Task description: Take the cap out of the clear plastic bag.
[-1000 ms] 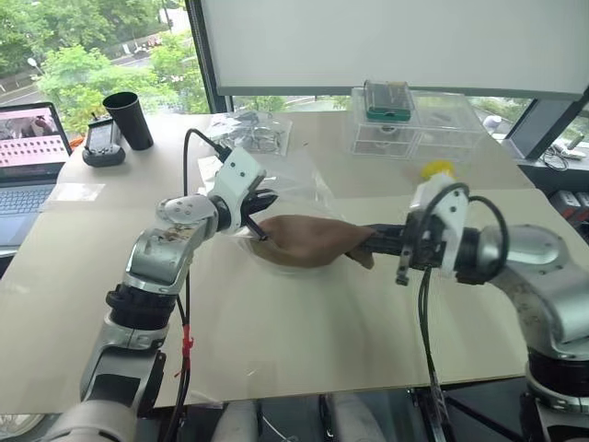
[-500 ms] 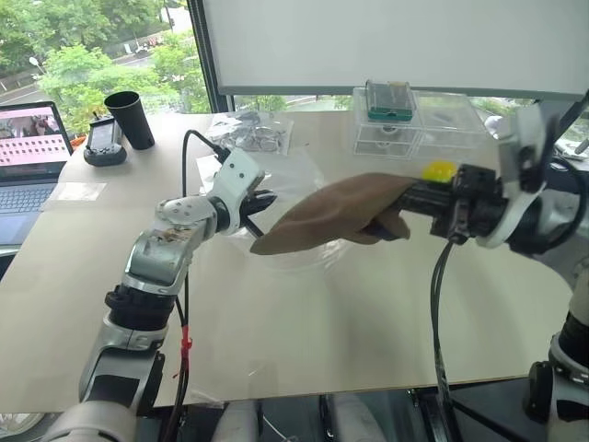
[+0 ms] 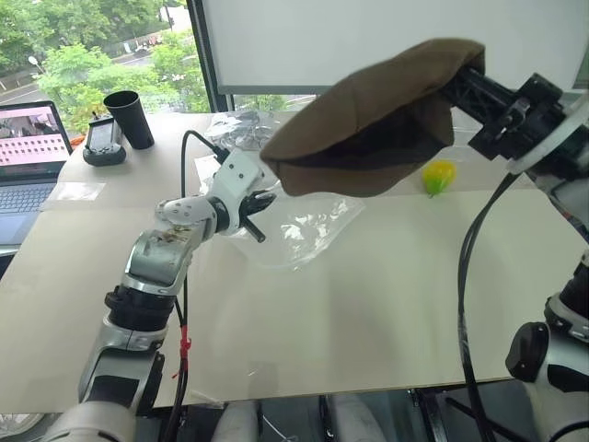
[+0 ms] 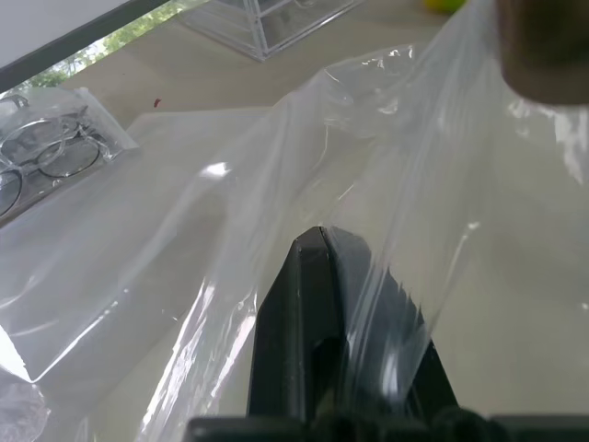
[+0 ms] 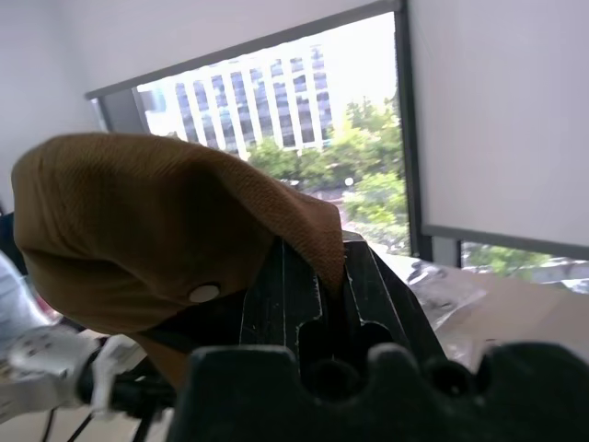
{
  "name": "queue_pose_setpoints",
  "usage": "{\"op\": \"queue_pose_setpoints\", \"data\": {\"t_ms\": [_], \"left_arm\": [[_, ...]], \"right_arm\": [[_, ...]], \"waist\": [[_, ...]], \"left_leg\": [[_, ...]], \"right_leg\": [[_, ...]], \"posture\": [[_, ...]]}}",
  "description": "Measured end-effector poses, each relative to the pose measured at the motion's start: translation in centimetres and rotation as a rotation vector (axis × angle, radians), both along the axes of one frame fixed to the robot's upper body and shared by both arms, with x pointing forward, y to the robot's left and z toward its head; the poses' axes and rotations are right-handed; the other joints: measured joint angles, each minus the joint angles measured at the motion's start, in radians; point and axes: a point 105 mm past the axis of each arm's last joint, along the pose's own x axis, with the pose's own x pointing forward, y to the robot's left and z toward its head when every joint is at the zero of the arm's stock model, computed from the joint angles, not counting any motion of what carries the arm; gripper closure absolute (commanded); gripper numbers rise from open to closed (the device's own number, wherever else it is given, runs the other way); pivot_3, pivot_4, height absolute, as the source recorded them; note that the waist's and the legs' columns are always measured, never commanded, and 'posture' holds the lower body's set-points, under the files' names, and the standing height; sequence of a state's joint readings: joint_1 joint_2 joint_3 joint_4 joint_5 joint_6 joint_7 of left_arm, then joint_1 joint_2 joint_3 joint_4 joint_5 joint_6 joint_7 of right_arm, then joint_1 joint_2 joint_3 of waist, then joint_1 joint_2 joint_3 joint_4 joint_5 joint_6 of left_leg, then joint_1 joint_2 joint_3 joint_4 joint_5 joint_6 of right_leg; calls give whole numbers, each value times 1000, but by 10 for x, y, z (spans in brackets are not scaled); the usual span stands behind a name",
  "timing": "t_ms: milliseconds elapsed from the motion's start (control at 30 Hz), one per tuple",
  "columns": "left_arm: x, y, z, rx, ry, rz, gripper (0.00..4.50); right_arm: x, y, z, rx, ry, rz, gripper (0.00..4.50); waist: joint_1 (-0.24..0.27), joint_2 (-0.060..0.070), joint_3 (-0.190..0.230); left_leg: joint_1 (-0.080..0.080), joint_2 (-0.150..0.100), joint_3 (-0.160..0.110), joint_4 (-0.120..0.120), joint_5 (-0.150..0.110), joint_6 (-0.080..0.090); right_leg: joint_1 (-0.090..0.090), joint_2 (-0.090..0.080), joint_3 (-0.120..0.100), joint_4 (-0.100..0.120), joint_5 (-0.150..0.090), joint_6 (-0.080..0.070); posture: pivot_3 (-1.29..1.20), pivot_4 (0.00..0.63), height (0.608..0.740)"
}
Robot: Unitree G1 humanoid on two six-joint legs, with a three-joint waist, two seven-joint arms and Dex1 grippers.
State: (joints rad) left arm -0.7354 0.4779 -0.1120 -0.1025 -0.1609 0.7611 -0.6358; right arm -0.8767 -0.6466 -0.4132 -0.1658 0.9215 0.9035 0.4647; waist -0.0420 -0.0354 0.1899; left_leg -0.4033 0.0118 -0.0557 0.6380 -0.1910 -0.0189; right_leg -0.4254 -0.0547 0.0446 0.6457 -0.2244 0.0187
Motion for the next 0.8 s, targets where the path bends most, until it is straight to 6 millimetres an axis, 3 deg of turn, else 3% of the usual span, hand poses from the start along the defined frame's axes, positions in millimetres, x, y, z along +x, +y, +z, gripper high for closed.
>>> {"op": "queue_pose_setpoints", "data": {"t_ms": [133, 233, 500, 800], "left_arm": [[0, 0, 0, 0, 0, 1, 4500], [0, 0, 0, -1, -1, 2, 4500], [0, 1, -1, -2, -4, 10, 4500], [-1, 2, 0, -2, -8, 13, 4500]], "right_arm": [[14, 0, 4, 57, 2, -31, 4477], [21, -1, 18, 120, -18, -52, 4477], [17, -18, 52, 325, -60, 3, 4477], [35, -19, 41, 364, -4, -31, 4477]], "waist": [[-2, 0, 0], [-1, 0, 0], [2, 0, 0], [-2, 1, 1]], "left_leg": [[0, 0, 0, 0, 0, 0], [-1, 0, 0, 0, 0, 0], [-1, 0, 0, 0, 0, 0], [-2, 0, 0, 0, 0, 0]], "right_leg": [[-1, 0, 0, 0, 0, 0], [-1, 0, 0, 0, 0, 0], [-1, 0, 0, 0, 0, -1], [-2, 0, 0, 0, 1, -1]], "posture": [[0, 150, 740], [0, 150, 740], [0, 150, 740], [0, 150, 740]]}}
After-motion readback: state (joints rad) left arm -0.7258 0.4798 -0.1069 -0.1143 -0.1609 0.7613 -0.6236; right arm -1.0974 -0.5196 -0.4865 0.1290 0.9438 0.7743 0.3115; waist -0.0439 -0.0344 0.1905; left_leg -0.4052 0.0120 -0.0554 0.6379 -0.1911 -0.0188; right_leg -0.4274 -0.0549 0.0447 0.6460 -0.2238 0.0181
